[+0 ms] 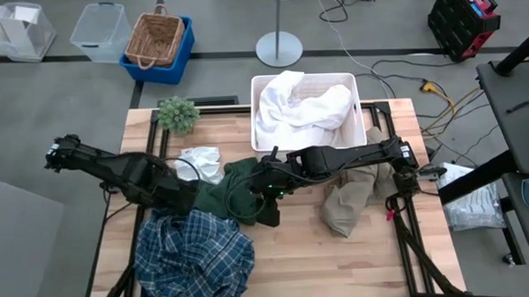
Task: Sort clothes
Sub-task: Put the blue shirt in the blue bin
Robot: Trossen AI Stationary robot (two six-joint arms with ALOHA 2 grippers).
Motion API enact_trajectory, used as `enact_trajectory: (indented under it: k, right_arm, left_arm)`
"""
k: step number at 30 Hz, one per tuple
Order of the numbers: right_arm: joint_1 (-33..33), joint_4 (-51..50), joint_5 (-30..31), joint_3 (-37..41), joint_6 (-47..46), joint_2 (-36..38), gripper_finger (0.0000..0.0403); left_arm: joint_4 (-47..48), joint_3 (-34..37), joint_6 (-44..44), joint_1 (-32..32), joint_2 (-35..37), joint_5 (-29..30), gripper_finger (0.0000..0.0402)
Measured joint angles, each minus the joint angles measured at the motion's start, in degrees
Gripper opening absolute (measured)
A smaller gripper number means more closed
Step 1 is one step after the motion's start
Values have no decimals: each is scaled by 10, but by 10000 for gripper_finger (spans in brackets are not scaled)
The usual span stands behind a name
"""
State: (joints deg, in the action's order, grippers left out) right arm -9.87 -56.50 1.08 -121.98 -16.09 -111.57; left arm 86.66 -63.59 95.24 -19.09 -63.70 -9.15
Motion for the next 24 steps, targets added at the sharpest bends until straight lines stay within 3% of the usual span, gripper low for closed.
enact_trajectory:
  k: [8, 18, 24]
  right_arm:
    - [0, 1, 0, 0, 2, 0, 196]
    - [-4, -2, 0, 2, 1, 0, 196]
    - [-4, -2, 0, 2, 1, 0, 196]
  left_arm:
    - [36, -76, 3, 1, -24, 10, 169]
    - [34, -4, 67, -7, 8, -17, 171]
    - [34, -12, 103, -11, 15, -42, 171]
